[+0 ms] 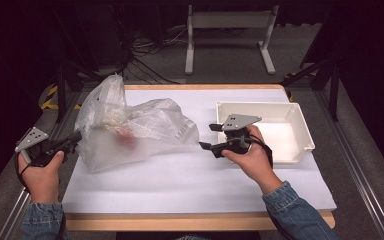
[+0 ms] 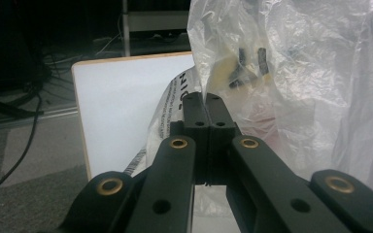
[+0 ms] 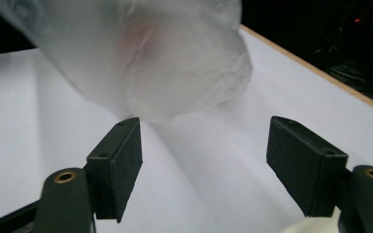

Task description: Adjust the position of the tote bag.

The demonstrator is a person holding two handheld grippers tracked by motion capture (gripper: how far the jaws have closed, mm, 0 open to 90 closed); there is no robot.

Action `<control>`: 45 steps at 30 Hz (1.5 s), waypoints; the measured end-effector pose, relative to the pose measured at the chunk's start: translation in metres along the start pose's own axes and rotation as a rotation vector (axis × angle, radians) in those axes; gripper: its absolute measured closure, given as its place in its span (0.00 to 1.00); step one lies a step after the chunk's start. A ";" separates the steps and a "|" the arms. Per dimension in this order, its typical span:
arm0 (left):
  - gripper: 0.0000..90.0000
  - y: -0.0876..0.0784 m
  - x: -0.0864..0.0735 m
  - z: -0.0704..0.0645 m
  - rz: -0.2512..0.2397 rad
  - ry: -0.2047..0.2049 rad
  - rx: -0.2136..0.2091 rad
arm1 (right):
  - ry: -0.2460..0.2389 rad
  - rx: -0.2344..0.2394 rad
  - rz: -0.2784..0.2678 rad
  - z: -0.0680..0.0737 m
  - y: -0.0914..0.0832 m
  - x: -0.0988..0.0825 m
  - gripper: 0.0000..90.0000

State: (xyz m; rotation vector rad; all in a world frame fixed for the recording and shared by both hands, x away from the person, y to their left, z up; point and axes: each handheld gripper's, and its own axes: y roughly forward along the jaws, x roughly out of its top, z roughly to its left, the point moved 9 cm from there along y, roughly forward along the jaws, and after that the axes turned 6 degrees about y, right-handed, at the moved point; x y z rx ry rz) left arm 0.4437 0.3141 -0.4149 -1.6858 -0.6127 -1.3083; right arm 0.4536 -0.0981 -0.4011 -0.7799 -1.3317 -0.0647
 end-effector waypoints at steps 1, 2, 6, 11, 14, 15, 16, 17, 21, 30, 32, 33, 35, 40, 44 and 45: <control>1.00 0.000 0.000 0.000 0.000 0.000 0.000 | -0.007 0.011 0.013 0.003 0.004 -0.002 0.31; 1.00 0.000 0.000 0.000 -0.001 0.001 -0.001 | -0.011 0.018 0.020 0.005 0.007 -0.004 0.30; 1.00 0.000 0.000 0.000 -0.002 -0.003 -0.005 | -0.037 0.042 0.044 0.015 0.022 -0.006 0.26; 1.00 0.000 0.000 -0.002 -0.004 0.001 -0.014 | 0.009 0.059 0.012 0.019 0.037 0.000 0.25; 1.00 0.000 0.003 -0.005 -0.020 0.000 -0.036 | 0.048 0.086 -0.004 0.020 0.047 0.001 0.26; 1.00 0.000 0.005 -0.007 -0.029 -0.006 -0.052 | 0.058 0.090 -0.009 0.020 0.050 0.001 0.26; 1.00 0.000 0.006 -0.009 -0.037 -0.007 -0.064 | 0.064 0.090 -0.015 0.021 0.053 0.002 0.27; 1.00 0.000 0.008 -0.011 -0.038 0.000 -0.065 | 0.068 0.092 -0.017 0.022 0.056 0.003 0.30; 1.00 0.000 0.010 -0.015 -0.035 0.035 -0.068 | 0.077 0.113 -0.018 0.025 0.061 0.006 0.55; 1.00 -0.001 0.016 -0.023 -0.052 0.050 -0.083 | 0.088 0.173 0.008 0.035 0.058 0.005 0.99; 1.00 -0.001 0.019 -0.028 -0.056 0.068 -0.094 | 0.091 0.187 0.015 0.039 0.056 0.005 1.00; 1.00 -0.001 0.020 -0.029 -0.060 0.072 -0.097 | 0.093 0.196 0.014 0.042 0.054 0.005 1.00; 1.00 -0.002 0.024 -0.035 -0.066 0.088 -0.105 | 0.096 0.214 0.009 0.047 0.049 0.008 1.00; 1.00 -0.003 0.032 -0.048 -0.075 0.122 -0.128 | 0.081 0.266 0.011 0.068 0.033 0.014 1.00; 1.00 -0.003 0.037 -0.057 -0.083 0.147 -0.142 | 0.049 0.297 0.013 0.085 0.023 0.018 1.00; 1.00 -0.004 0.038 -0.060 -0.084 0.154 -0.144 | 0.042 0.308 0.015 0.090 0.021 0.019 1.00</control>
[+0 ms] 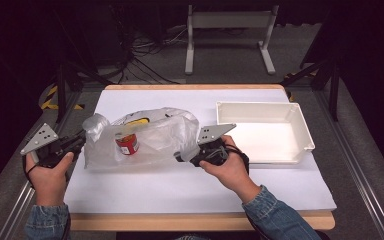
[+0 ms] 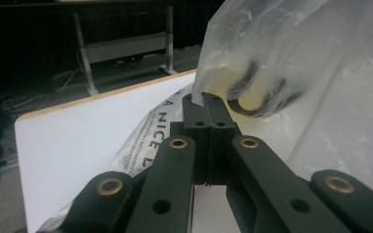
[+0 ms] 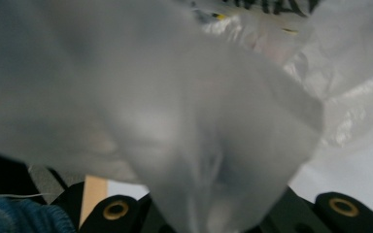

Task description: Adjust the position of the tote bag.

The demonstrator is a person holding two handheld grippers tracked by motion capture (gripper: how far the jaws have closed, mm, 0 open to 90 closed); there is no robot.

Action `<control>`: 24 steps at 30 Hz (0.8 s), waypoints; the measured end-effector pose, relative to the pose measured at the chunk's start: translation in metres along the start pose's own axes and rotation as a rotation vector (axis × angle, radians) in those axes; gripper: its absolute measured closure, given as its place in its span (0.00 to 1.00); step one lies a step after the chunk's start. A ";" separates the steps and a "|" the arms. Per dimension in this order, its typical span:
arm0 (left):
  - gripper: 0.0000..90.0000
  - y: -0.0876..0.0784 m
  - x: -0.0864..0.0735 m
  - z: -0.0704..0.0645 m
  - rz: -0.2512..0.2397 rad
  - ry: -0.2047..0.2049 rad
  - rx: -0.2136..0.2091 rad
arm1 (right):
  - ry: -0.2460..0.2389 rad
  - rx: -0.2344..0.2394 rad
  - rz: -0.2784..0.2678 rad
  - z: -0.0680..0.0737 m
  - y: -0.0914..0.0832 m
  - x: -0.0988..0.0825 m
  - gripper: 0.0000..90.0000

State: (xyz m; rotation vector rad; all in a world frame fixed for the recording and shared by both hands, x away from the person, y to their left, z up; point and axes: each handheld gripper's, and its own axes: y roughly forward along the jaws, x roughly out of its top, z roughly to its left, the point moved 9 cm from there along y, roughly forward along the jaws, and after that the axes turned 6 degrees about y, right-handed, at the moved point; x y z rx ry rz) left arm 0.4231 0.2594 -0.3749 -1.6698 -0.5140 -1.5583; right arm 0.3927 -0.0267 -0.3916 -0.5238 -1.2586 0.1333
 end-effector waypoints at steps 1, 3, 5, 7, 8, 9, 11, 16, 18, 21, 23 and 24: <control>1.00 0.000 0.002 -0.002 -0.004 0.003 -0.003 | -0.006 0.013 0.003 0.006 -0.001 0.000 1.00; 1.00 0.000 0.004 -0.004 -0.011 0.009 -0.007 | -0.017 0.031 0.007 0.016 -0.002 0.001 1.00; 1.00 -0.002 0.007 -0.006 -0.016 0.015 -0.007 | -0.023 0.042 0.008 0.022 -0.004 0.002 1.00; 1.00 -0.003 0.009 -0.007 -0.024 0.019 -0.006 | -0.028 0.056 0.002 0.027 -0.007 0.005 1.00; 1.00 -0.003 0.010 -0.007 -0.031 0.019 -0.003 | -0.026 0.062 -0.003 0.029 -0.009 0.006 1.00; 1.00 -0.004 0.011 -0.006 -0.034 0.020 0.003 | -0.025 0.066 -0.011 0.030 -0.012 0.008 1.00; 1.00 -0.003 0.012 -0.004 -0.042 0.017 0.012 | -0.026 0.066 -0.028 0.029 -0.016 0.012 1.00; 1.00 0.003 0.006 0.008 -0.033 -0.009 0.047 | -0.004 0.043 -0.062 0.016 -0.018 0.021 0.99; 1.00 0.006 0.000 0.017 -0.030 -0.035 0.064 | 0.012 0.040 -0.077 0.009 -0.017 0.025 0.99; 1.00 0.010 -0.008 0.030 -0.027 -0.069 0.098 | 0.030 0.035 -0.089 0.001 -0.015 0.030 0.98; 1.00 0.010 -0.014 0.040 -0.023 -0.090 0.122 | 0.038 0.032 -0.089 -0.002 -0.013 0.032 0.96; 1.00 0.009 -0.016 0.043 -0.022 -0.100 0.128 | 0.041 0.028 -0.088 -0.003 -0.012 0.032 0.96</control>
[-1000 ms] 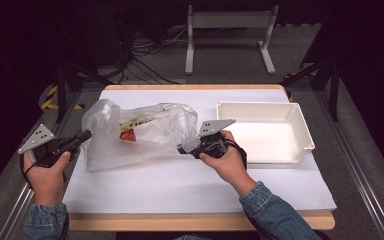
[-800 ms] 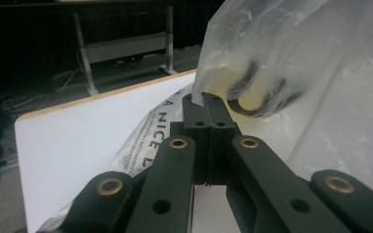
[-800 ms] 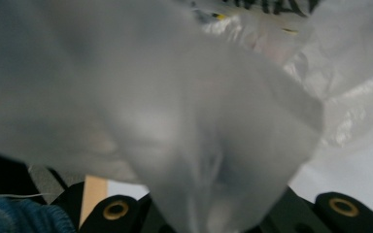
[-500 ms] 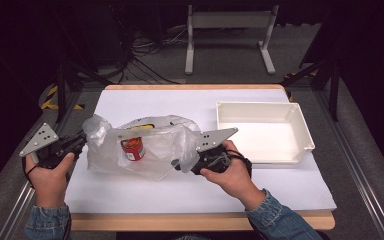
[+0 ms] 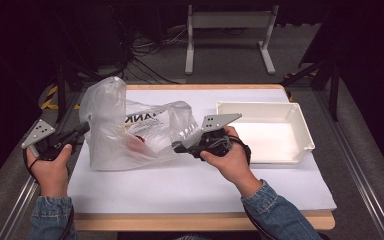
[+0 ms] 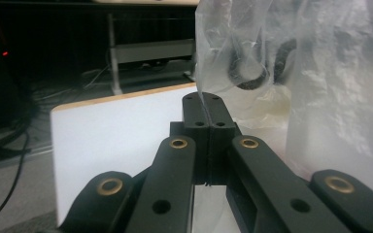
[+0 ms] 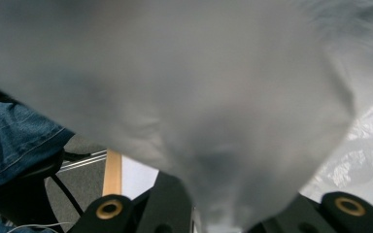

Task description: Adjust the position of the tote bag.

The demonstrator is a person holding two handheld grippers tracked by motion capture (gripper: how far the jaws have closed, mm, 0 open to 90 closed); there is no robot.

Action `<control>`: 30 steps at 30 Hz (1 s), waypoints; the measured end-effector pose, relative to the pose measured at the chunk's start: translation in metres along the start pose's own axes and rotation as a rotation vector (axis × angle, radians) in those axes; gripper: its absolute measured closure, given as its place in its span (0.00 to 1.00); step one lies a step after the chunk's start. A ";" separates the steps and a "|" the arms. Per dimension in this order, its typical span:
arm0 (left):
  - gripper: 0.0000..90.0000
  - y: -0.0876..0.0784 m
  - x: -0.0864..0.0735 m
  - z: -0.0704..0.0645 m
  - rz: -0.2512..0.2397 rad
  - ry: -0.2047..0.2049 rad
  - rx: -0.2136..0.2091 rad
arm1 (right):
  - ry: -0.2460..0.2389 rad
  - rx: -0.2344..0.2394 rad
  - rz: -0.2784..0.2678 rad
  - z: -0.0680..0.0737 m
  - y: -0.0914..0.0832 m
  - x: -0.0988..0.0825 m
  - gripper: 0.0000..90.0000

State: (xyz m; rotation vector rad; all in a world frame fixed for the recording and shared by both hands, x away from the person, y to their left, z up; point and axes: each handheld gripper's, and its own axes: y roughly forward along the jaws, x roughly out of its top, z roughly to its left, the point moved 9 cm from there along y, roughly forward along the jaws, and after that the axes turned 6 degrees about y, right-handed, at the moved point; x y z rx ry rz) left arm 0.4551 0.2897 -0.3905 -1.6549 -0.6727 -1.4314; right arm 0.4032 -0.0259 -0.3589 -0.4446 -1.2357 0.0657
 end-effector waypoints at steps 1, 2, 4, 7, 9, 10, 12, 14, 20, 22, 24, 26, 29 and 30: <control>1.00 0.000 0.000 0.000 0.000 0.000 0.000 | 0.000 0.000 0.000 0.000 0.000 0.000 0.96; 1.00 0.001 -0.003 0.005 -0.006 -0.030 0.007 | 0.002 -0.002 0.000 -0.001 0.001 0.000 0.95; 1.00 0.001 -0.008 0.013 0.003 -0.048 0.024 | 0.010 0.002 0.012 0.000 0.003 -0.001 0.86; 1.00 0.003 -0.016 0.024 0.010 -0.094 0.042 | -0.010 -0.020 0.009 -0.001 0.005 -0.003 0.67; 1.00 0.004 -0.021 0.030 0.018 -0.111 0.054 | -0.022 -0.030 -0.004 -0.001 0.004 -0.004 0.48; 1.00 0.004 -0.021 0.030 0.018 -0.111 0.054 | -0.030 -0.039 -0.016 -0.002 0.002 -0.004 0.41; 1.00 0.005 -0.024 0.031 0.021 -0.128 0.052 | -0.037 -0.044 -0.025 -0.003 0.000 -0.005 0.39; 1.00 0.006 -0.025 0.033 0.022 -0.137 0.055 | -0.039 -0.061 -0.030 -0.008 -0.008 -0.006 0.35; 1.00 0.005 -0.028 0.033 0.030 -0.144 0.050 | -0.045 -0.116 -0.011 -0.030 -0.023 -0.015 0.32; 1.00 0.005 -0.027 0.032 0.028 -0.141 0.048 | -0.046 -0.112 -0.001 -0.033 -0.028 -0.015 0.35; 1.00 0.004 -0.025 0.031 0.025 -0.133 0.043 | -0.071 -0.133 0.002 -0.038 -0.035 -0.011 0.35; 1.00 0.002 -0.023 0.029 0.021 -0.127 0.041 | -0.095 -0.139 0.028 -0.039 -0.040 -0.009 0.35; 1.00 0.000 -0.021 0.027 0.019 -0.120 0.037 | -0.133 -0.208 0.071 -0.049 -0.046 -0.008 0.35; 1.00 -0.001 -0.021 0.026 0.020 -0.116 0.035 | -0.147 -0.237 0.077 -0.054 -0.047 -0.007 0.35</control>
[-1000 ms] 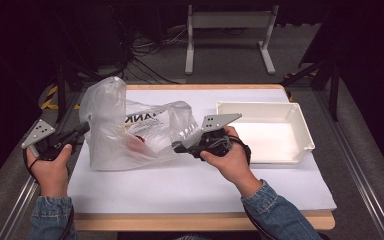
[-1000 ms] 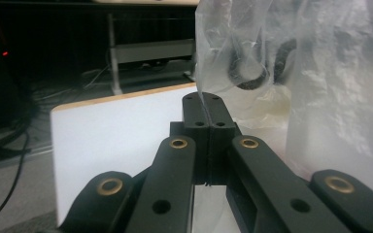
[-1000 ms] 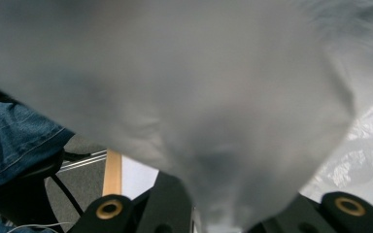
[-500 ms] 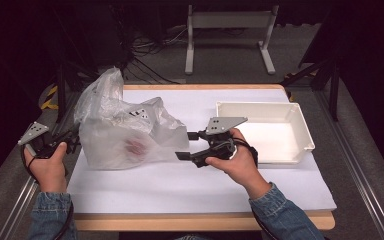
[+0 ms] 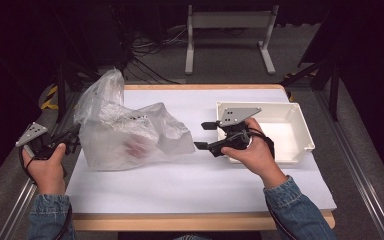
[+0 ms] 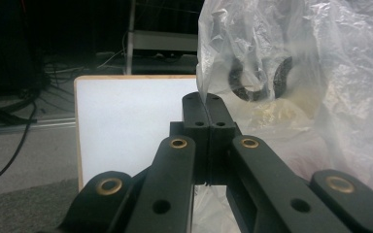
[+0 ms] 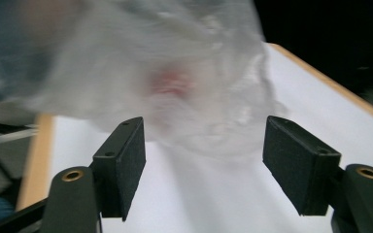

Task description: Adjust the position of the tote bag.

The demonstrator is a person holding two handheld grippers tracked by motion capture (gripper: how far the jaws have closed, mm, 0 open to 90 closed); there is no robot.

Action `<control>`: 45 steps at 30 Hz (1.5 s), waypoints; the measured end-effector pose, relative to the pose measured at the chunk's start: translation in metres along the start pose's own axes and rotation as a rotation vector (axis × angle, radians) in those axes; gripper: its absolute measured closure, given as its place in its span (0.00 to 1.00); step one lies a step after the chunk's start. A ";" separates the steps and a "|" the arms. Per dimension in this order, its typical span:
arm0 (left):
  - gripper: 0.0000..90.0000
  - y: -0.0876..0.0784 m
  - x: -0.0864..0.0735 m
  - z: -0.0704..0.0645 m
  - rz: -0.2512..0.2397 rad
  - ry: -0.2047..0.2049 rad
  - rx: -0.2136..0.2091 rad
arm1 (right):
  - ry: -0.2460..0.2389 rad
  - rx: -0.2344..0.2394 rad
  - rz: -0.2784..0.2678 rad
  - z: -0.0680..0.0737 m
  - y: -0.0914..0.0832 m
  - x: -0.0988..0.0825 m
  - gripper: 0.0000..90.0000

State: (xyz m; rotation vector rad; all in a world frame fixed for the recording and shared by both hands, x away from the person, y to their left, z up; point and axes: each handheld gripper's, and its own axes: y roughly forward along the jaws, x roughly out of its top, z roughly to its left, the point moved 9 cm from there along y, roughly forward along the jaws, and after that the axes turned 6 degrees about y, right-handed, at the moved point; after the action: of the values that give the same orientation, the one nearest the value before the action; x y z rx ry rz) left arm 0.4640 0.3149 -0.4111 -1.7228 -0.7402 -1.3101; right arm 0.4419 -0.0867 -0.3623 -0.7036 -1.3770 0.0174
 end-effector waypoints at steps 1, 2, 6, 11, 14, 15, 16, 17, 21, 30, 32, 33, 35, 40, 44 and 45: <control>1.00 -0.001 0.000 -0.001 0.001 -0.001 0.000 | -0.007 -0.012 0.002 -0.003 0.001 0.000 0.35; 1.00 -0.001 0.000 -0.002 -0.002 -0.002 -0.001 | -0.009 -0.015 0.003 -0.005 0.003 0.000 0.35; 1.00 -0.002 0.001 -0.005 -0.001 0.007 -0.005 | -0.054 -0.012 0.015 -0.008 0.021 0.000 0.26; 0.99 -0.003 -0.002 -0.006 0.009 0.006 -0.009 | -0.047 0.021 -0.008 -0.006 0.051 0.002 0.18; 0.99 -0.003 -0.005 -0.006 0.017 0.006 -0.017 | -0.044 0.020 -0.008 -0.008 0.065 0.004 0.16; 0.98 -0.003 -0.005 -0.007 0.018 0.008 -0.019 | -0.045 0.028 -0.009 -0.008 0.070 0.005 0.16; 0.97 -0.003 -0.005 -0.009 0.020 0.008 -0.027 | -0.047 0.033 -0.012 -0.008 0.076 0.006 0.16; 0.96 -0.003 -0.005 -0.010 0.020 0.010 -0.034 | -0.052 0.033 -0.015 -0.009 0.081 0.007 0.16; 0.87 -0.005 -0.003 -0.017 0.012 0.017 -0.065 | -0.053 0.042 -0.016 -0.009 0.097 0.009 0.16; 0.23 -0.038 0.017 -0.021 -0.074 0.023 -0.025 | 0.008 0.025 -0.019 -0.020 0.117 0.011 0.23; 0.21 -0.046 0.021 -0.025 -0.078 0.039 -0.042 | 0.025 0.023 -0.009 -0.022 0.117 0.010 0.32; 0.21 -0.050 0.023 -0.029 -0.075 0.052 -0.056 | 0.030 0.024 -0.004 -0.023 0.117 0.010 0.38; 0.21 -0.055 0.025 -0.041 -0.055 0.088 -0.110 | 0.036 0.023 0.013 -0.024 0.117 0.009 0.51; 0.18 -0.042 0.009 -0.067 0.097 0.184 -0.210 | 0.033 0.018 0.038 -0.025 0.118 0.008 0.72; 0.20 -0.025 -0.007 -0.074 0.182 0.239 -0.226 | 0.042 0.021 0.043 -0.023 0.118 0.009 0.86; 0.23 -0.022 -0.010 -0.076 0.194 0.250 -0.229 | 0.043 0.021 0.045 -0.023 0.118 0.009 0.88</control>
State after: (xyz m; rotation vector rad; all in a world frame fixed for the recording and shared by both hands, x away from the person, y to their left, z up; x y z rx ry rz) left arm 0.4069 0.2600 -0.4065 -1.7165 -0.2821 -1.4819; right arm 0.5096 0.0009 -0.4096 -0.7140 -1.3180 0.0519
